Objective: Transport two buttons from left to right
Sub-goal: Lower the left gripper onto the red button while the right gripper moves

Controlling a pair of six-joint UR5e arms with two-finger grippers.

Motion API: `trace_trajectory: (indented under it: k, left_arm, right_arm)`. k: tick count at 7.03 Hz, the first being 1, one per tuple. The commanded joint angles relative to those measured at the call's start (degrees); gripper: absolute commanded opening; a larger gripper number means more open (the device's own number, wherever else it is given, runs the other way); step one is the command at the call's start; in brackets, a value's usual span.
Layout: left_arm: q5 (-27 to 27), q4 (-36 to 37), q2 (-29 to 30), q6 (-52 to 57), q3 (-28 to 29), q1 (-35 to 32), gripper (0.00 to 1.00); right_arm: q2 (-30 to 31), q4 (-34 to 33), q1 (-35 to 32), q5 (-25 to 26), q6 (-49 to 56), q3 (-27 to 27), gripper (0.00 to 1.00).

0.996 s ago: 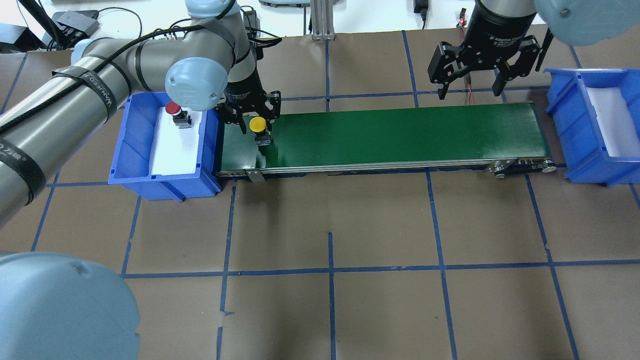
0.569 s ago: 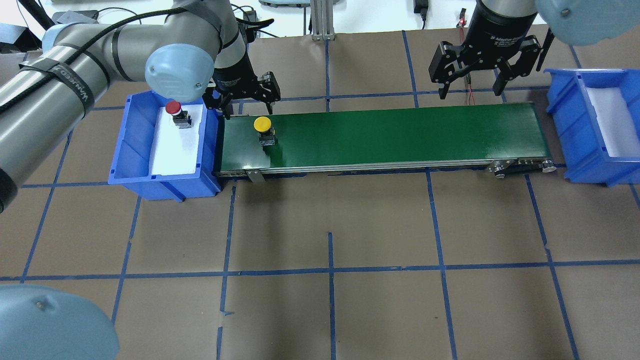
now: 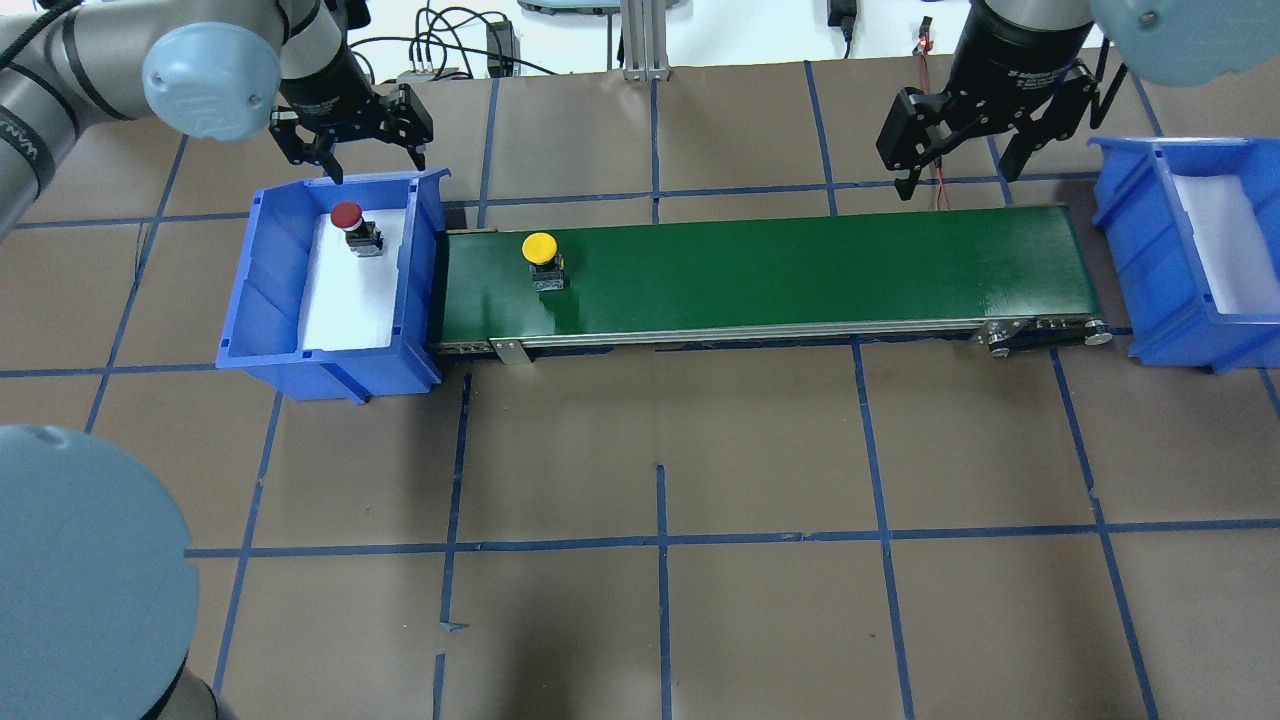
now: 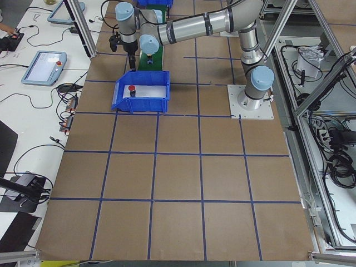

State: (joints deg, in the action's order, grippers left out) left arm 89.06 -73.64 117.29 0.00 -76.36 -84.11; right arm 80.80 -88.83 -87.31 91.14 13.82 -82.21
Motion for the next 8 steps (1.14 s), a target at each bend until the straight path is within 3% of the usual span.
trace_trajectory:
  k: [1,5,7,8]
  left_arm:
    - [-0.37,0.86,3.71,7.20,1.65,5.24,1.00]
    - [-0.20,3.41,4.43,11.08,-1.85,6.15,0.99]
    - [0.23,10.95,4.96,10.99,-7.38,6.06,0.98]
    - [-0.20,10.98,4.96,10.99,-7.92,6.15,0.96]
  right_arm:
    - [0.14,-0.20,2.40,0.09,19.56,0.03,1.00]
    - [-3.53,-2.91,7.24,-5.18,66.94,-0.05,1.00]
    - [-5.30,-4.60,6.81,-5.18,80.44,-0.05,1.00]
    - [-5.30,-4.51,6.63,-5.01,83.10,-0.14,1.00]
